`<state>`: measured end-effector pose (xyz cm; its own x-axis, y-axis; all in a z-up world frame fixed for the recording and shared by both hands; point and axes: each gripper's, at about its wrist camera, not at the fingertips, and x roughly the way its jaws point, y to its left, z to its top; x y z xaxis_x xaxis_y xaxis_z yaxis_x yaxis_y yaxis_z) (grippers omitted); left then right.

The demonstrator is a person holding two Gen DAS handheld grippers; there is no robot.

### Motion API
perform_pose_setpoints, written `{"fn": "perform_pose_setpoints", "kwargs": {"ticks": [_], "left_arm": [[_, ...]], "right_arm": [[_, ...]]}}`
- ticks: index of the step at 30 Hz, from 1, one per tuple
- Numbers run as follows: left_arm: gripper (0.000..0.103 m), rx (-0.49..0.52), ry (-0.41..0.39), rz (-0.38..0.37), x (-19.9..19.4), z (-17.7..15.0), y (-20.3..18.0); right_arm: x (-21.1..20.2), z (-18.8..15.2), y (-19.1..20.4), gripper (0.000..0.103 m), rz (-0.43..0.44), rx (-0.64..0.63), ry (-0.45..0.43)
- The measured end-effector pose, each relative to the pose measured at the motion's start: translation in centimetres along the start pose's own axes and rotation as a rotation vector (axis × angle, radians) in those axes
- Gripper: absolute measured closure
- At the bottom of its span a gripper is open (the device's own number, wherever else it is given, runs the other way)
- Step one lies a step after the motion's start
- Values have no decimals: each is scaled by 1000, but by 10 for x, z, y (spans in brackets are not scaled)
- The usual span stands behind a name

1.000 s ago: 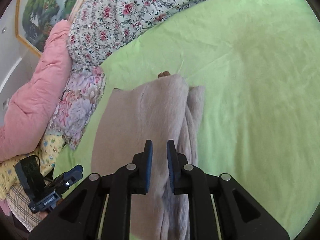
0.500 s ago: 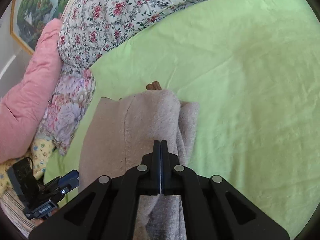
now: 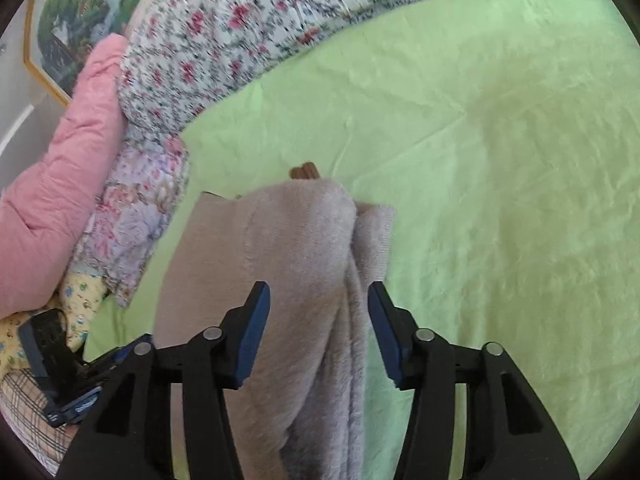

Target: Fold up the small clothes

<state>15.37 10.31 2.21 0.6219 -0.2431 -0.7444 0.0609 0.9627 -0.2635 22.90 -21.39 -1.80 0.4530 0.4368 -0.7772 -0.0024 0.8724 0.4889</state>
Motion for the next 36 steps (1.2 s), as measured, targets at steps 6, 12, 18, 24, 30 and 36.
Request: {"fn": "perform_pose_setpoints", "kwargs": {"ticks": [6,12,18,24,30,36], "left_arm": [[61,24,12,27,6,1,-4],[59,52,32,37,13,-1,-11],[55,94,66,70,25,-12,-12],[57,95,26,80,2,-10,-11],[58,87,-47,-26,-30,-13,-26],[59,86,0,-104,-36,-43,-34]], "right_arm": [[1,8,11,94,-15,-63,-18],[-18,29,15,97,-58,-102,-83],[29,7,-3,97,-160,-106,27],[-3,12,18,92,-226,-124,-18],[-43,-22,53,92,-10,-156,-44],[-40,-77,43,92,-3,-117,46]]}}
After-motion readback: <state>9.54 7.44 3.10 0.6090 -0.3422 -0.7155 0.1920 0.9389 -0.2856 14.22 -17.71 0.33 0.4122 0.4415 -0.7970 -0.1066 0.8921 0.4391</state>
